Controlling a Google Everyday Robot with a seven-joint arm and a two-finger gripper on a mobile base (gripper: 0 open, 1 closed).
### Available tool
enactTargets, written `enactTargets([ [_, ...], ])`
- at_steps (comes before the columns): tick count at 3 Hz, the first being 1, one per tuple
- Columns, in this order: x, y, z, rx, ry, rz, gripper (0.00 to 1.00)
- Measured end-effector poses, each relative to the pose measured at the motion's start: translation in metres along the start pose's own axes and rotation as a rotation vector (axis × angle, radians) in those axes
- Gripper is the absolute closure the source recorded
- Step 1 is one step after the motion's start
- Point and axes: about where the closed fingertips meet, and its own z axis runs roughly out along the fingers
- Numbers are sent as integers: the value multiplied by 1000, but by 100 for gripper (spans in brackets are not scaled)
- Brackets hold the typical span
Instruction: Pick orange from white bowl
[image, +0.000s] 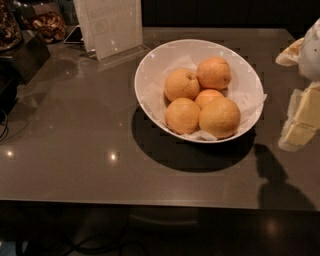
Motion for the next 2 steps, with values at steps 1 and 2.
enactTargets([
  [1,0,0,0,0,0,0,0],
  [2,-6,-9,-1,8,-92,43,0],
])
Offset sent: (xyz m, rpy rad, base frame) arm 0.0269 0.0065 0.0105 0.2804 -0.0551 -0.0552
